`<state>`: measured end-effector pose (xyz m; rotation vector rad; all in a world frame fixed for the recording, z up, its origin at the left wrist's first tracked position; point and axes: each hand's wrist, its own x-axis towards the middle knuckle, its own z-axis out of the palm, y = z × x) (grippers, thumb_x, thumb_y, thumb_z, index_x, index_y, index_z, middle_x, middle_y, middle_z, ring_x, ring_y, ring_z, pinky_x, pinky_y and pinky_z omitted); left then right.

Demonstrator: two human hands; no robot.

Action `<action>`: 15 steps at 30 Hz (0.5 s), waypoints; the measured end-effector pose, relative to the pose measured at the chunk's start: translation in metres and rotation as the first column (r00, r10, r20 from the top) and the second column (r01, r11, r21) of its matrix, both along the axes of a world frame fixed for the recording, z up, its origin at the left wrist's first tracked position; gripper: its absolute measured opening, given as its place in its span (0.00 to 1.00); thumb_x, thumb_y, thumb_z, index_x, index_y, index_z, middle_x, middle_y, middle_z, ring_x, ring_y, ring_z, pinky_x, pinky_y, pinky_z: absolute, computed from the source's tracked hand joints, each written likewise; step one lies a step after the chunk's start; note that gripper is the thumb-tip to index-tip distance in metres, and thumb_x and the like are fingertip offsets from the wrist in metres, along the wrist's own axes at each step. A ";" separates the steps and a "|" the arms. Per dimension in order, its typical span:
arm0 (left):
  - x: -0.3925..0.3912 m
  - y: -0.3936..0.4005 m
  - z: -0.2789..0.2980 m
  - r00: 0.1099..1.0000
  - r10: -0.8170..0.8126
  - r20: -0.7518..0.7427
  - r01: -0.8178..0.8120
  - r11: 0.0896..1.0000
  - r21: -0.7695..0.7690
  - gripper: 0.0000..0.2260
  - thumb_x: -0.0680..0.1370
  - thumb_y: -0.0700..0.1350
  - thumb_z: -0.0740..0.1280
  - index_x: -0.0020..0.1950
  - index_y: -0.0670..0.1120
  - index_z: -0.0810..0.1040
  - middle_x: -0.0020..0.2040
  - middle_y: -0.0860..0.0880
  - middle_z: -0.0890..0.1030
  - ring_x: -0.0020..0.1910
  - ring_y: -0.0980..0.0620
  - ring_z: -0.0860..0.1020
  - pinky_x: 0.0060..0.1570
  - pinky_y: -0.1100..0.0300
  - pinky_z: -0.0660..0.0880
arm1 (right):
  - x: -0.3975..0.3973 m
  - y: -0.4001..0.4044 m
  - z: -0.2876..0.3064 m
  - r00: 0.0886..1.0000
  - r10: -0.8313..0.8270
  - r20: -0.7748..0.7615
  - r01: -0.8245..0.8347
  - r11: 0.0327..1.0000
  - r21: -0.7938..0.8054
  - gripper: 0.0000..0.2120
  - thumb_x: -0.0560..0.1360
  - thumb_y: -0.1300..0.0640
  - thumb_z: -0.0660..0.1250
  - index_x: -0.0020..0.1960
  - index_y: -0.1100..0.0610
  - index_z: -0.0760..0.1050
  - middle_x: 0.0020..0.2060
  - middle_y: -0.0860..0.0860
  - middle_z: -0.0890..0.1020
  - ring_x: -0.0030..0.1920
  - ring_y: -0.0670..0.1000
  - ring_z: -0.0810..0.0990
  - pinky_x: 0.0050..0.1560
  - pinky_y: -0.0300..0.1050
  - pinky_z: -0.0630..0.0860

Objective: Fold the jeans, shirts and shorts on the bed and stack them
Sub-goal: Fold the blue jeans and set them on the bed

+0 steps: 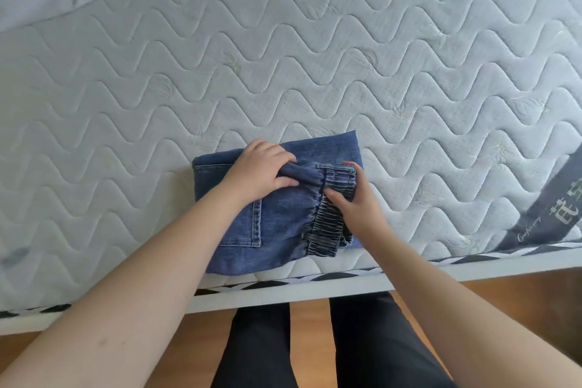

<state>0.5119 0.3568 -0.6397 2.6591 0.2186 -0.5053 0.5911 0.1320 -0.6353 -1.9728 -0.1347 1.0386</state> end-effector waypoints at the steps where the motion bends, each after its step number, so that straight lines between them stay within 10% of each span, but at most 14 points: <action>1: 0.002 0.002 -0.001 1.000 -0.017 0.002 0.017 0.999 -0.035 0.23 0.77 0.63 0.63 0.64 0.50 0.77 0.60 0.52 0.79 0.62 0.49 0.74 0.67 0.54 0.61 | 0.002 -0.002 0.001 1.000 -0.003 0.001 0.003 1.000 0.023 0.25 0.75 0.55 0.71 0.67 0.43 0.65 0.53 0.46 0.82 0.52 0.45 0.81 0.58 0.49 0.77; 6: 0.019 -0.004 -0.016 0.990 0.057 -0.133 -0.059 0.998 -0.014 0.20 0.82 0.61 0.54 0.54 0.47 0.77 0.53 0.48 0.82 0.55 0.44 0.77 0.53 0.51 0.69 | 0.011 0.002 -0.013 0.996 0.033 0.079 -0.023 0.993 -0.115 0.32 0.75 0.50 0.72 0.74 0.44 0.61 0.50 0.41 0.81 0.46 0.34 0.79 0.45 0.25 0.71; 15: 0.029 -0.035 -0.042 0.930 0.364 -0.059 -0.354 0.926 0.131 0.17 0.78 0.59 0.65 0.57 0.48 0.72 0.52 0.48 0.81 0.55 0.44 0.77 0.53 0.51 0.67 | 0.001 0.010 -0.039 0.936 0.095 0.338 0.089 0.867 -0.491 0.46 0.71 0.37 0.70 0.79 0.52 0.52 0.70 0.56 0.67 0.71 0.58 0.63 0.70 0.57 0.58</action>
